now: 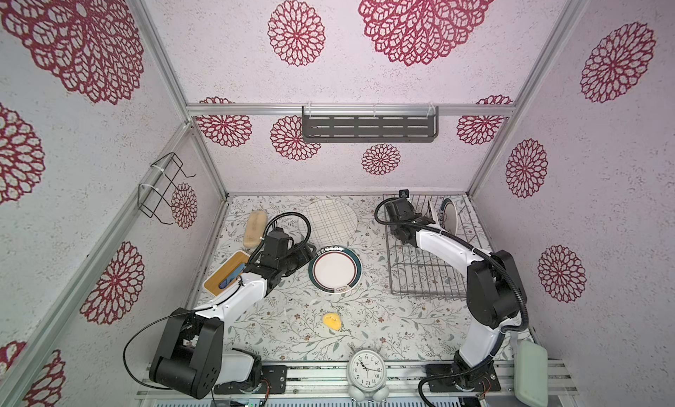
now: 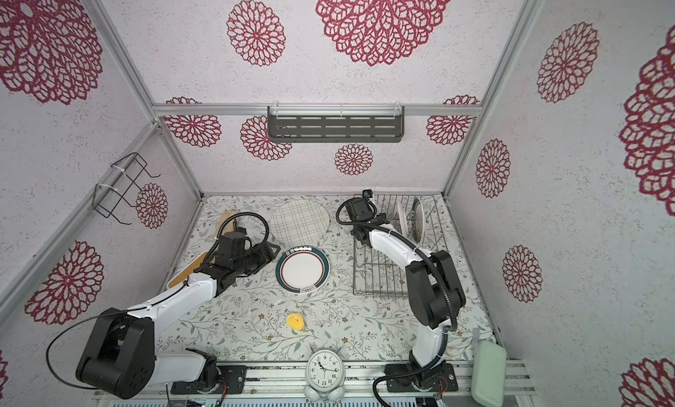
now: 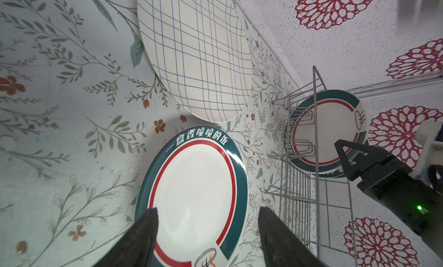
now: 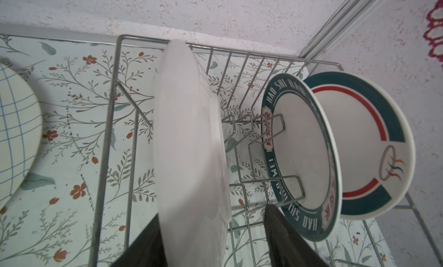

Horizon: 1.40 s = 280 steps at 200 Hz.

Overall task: Unload the plates from the dish rack
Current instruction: Pick up the plate from the dish rack.

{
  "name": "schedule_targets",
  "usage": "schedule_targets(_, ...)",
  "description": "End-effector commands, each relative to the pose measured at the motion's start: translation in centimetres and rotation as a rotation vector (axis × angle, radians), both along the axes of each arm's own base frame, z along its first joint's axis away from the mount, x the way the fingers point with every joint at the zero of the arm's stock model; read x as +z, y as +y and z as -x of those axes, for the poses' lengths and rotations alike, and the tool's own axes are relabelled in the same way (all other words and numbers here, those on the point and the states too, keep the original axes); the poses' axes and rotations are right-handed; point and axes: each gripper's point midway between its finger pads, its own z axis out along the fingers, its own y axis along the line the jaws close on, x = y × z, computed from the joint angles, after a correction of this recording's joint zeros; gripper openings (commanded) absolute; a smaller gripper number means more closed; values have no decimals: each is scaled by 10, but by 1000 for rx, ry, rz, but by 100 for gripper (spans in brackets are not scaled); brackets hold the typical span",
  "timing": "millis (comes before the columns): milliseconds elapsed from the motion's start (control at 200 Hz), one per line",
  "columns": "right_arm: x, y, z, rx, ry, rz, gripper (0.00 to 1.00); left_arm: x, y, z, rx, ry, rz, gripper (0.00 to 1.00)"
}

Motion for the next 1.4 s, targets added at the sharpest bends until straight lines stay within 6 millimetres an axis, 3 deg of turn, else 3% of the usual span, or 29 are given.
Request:
schedule_targets(0,20,-9,-6,-62,-70,38,59,10,-5,-6,-8,-30,12,70)
schedule_targets(721,-2,-6,-12,-66,-34,50,40,19,-6,-9,-8,-41,7,71)
schedule_targets(1396,5,-7,-10,-71,-48,41,29,25,-6,-5,-8,-52,-1,71)
